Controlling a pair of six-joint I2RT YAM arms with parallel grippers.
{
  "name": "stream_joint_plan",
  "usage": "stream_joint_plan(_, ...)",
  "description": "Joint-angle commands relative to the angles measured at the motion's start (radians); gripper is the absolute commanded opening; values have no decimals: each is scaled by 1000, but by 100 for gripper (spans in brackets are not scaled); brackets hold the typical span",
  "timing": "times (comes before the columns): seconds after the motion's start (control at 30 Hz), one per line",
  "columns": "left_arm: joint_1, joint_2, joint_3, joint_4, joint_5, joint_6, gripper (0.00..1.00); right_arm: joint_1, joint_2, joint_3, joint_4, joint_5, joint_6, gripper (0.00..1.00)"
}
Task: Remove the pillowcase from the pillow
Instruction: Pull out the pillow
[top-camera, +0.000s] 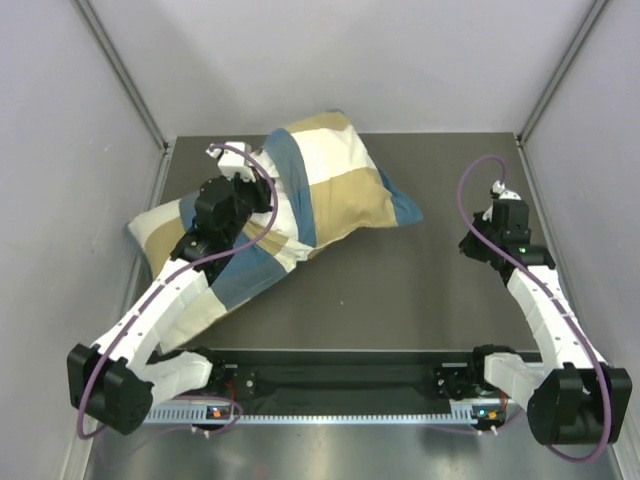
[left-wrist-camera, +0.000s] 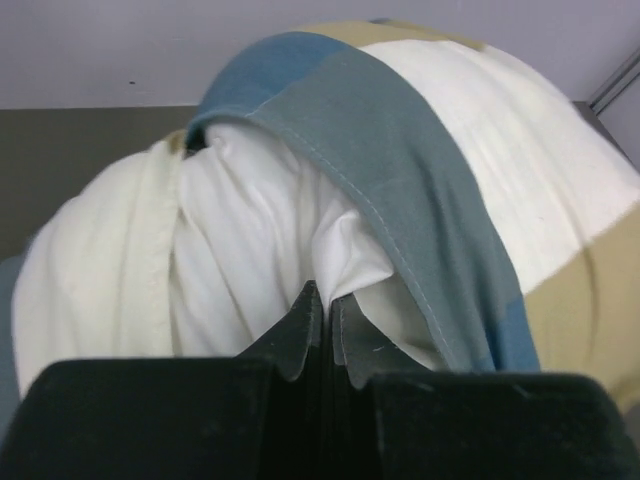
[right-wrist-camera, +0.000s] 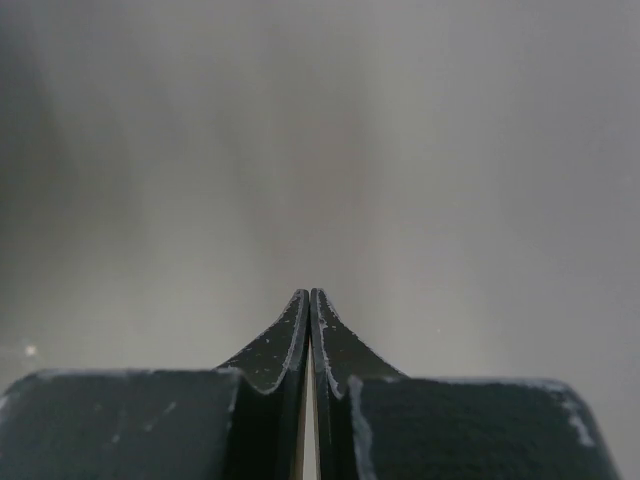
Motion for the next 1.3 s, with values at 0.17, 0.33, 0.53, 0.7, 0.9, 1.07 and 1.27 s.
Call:
stream_joint_plan(0.17, -32, -51, 15, -136, -12, 7, 0, 4, 59, 63, 25, -57, -57, 0)
stream_joint_plan(0.33, -85, -54, 13, -144, 10, -4, 0, 31, 3, 74, 6, -66, -57, 0)
stream_joint_plan(0.53, -201, 25, 45, -122, 14, -2, 0, 233, -126, 101, 18, -55, -21, 26)
stream_joint_plan(0.7, -267, 58, 67, -102, -13, -34, 0, 512, -159, 132, 77, 35, 126, 78)
stream_joint_plan(0.9, -285, 67, 62, -76, -7, -62, 0, 807, -50, 97, 159, 218, 212, 87)
stream_joint_plan(1.07, -291, 51, 44, -79, 4, -64, 0, 930, 76, 104, 300, 294, 242, 88)
stream_joint_plan(1.27, -300, 22, 15, -84, -1, -88, 0, 979, 143, 184, 369, 405, 225, 89)
